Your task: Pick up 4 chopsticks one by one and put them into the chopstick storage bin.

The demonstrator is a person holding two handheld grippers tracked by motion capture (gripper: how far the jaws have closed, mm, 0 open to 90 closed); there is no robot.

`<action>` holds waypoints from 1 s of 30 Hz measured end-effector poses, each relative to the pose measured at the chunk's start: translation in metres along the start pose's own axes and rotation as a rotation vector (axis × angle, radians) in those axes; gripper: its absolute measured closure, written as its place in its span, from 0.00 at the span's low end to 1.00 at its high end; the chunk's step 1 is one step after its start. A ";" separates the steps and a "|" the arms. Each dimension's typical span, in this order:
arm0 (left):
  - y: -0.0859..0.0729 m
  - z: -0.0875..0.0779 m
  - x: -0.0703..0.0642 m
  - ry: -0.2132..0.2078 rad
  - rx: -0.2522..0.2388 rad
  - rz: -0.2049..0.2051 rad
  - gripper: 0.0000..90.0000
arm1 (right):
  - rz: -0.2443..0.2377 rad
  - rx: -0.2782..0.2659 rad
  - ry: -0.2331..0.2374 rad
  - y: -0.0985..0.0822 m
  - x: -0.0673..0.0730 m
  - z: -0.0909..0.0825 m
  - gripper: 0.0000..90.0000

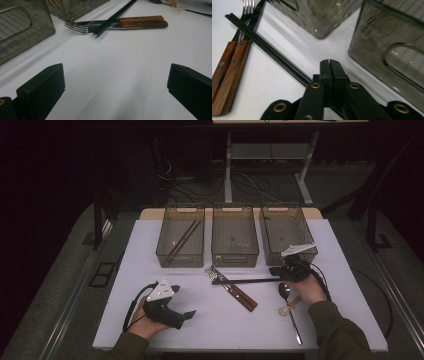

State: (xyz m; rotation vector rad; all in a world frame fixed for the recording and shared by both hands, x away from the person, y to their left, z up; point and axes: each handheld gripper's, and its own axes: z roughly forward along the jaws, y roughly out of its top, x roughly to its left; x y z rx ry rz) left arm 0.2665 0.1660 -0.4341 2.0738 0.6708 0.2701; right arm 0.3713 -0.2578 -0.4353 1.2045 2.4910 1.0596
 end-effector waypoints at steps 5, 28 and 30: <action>0.000 0.001 -0.001 -0.007 0.003 0.001 0.00 | -0.012 0.019 0.017 0.005 0.004 0.007 0.99; 0.000 0.002 -0.002 -0.024 0.015 0.007 0.00 | -0.066 0.126 0.018 0.003 0.017 0.013 1.00; 0.000 0.002 -0.002 -0.025 0.017 0.006 0.00 | -0.071 0.135 0.023 0.003 0.018 0.012 1.00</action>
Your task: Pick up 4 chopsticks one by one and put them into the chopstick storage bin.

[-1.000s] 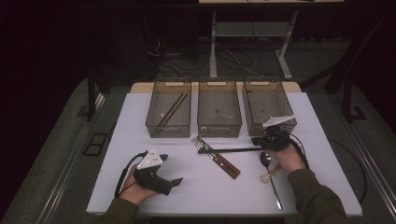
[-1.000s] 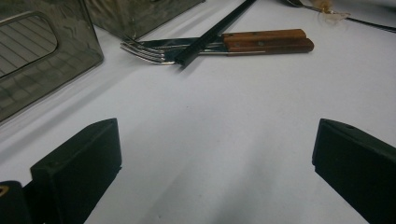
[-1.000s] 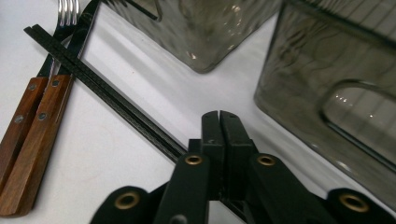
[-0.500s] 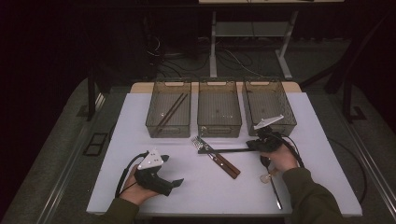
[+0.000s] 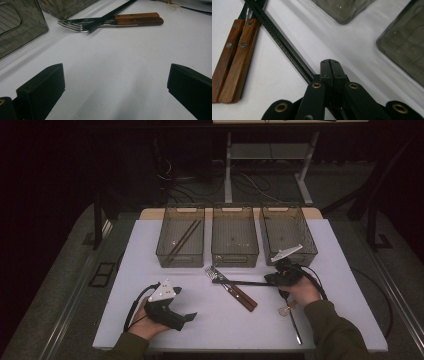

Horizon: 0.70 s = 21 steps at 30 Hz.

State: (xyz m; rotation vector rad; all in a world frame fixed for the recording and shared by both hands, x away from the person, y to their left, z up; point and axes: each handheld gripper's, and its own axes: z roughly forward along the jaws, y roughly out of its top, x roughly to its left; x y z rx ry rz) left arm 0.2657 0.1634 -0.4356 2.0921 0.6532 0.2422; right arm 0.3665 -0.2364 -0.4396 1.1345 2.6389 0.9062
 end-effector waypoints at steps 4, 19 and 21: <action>0.000 0.000 0.000 -0.002 0.000 0.000 0.00 | -0.012 0.015 0.009 -0.001 0.004 -0.001 1.00; 0.000 0.001 -0.001 -0.002 0.003 -0.001 0.00 | -0.061 -0.100 0.081 0.025 0.024 0.000 1.00; 0.000 0.001 0.000 -0.001 0.005 -0.001 0.00 | -0.083 -0.107 0.110 0.033 0.035 0.008 1.00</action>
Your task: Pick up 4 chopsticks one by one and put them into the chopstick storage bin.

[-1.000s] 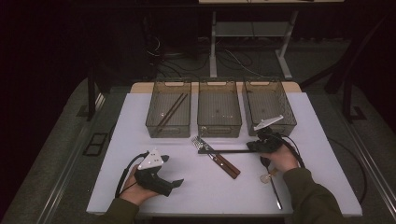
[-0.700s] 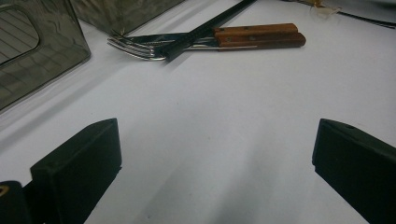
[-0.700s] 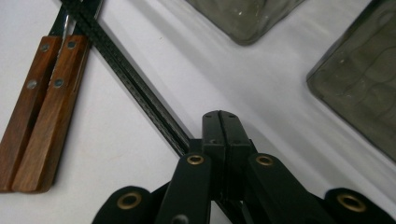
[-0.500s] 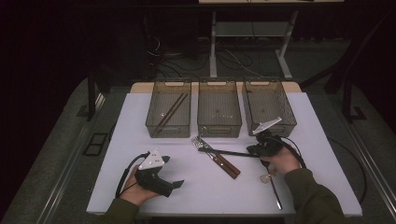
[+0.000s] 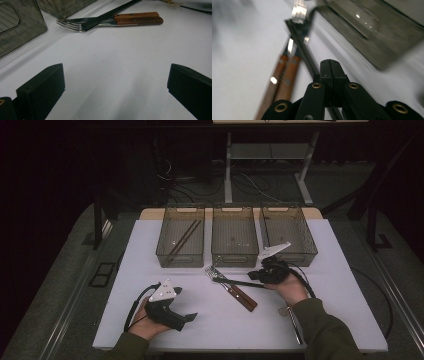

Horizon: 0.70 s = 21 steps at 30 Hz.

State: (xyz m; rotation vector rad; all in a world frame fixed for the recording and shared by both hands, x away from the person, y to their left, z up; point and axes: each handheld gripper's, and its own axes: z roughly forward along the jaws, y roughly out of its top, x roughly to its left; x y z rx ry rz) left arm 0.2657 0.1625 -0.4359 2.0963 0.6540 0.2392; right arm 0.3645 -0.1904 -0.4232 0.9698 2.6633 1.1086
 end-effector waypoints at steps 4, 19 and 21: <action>0.000 0.000 0.000 0.000 -0.003 -0.001 0.00 | -0.033 0.005 0.038 0.012 0.014 0.018 1.00; 0.001 -0.001 0.000 -0.002 -0.006 0.005 0.00 | -0.066 0.053 0.058 0.031 0.030 0.056 1.00; 0.001 -0.001 -0.001 -0.002 -0.007 0.004 0.00 | -0.058 0.050 0.049 0.031 0.027 0.057 1.00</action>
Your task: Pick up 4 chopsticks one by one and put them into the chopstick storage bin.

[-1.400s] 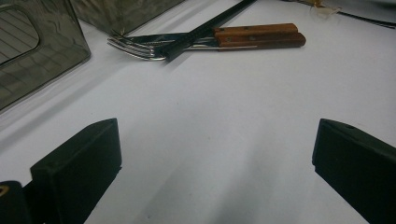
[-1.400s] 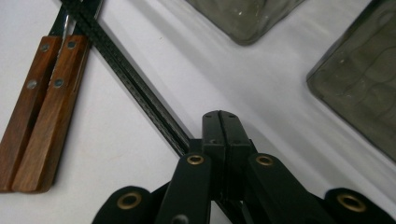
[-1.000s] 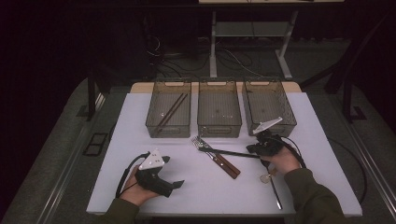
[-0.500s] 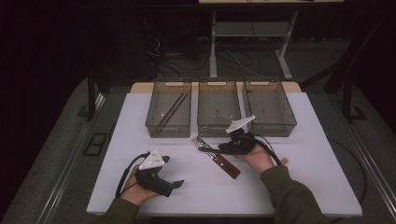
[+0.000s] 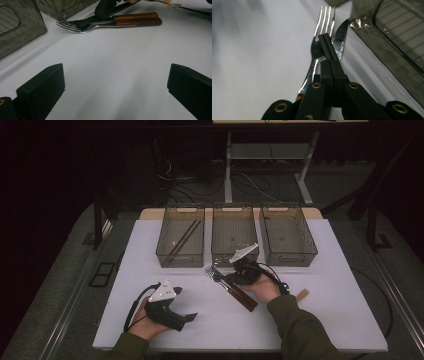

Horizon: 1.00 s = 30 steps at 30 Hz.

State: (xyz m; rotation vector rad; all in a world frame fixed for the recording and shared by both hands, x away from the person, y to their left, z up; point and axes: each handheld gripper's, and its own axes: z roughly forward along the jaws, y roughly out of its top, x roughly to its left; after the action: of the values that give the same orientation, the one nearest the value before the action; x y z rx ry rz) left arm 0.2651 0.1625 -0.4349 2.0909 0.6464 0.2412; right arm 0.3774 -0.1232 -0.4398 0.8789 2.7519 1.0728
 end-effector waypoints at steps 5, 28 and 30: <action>0.000 0.000 0.000 -0.001 0.000 0.000 0.00 | 0.013 -0.005 -0.010 0.002 -0.005 0.001 1.00; 0.000 0.000 0.000 -0.007 -0.002 0.001 0.00 | -0.006 -0.062 -0.026 -0.012 -0.020 -0.041 0.92; -0.001 0.000 0.001 -0.008 -0.001 0.001 0.00 | -0.014 -0.055 -0.039 -0.020 -0.024 -0.049 0.91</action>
State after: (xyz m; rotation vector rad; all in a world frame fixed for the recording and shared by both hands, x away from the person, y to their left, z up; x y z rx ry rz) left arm 0.2655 0.1627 -0.4356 2.0908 0.6404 0.2339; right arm 0.3751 -0.1772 -0.4192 0.8632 2.6793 1.1107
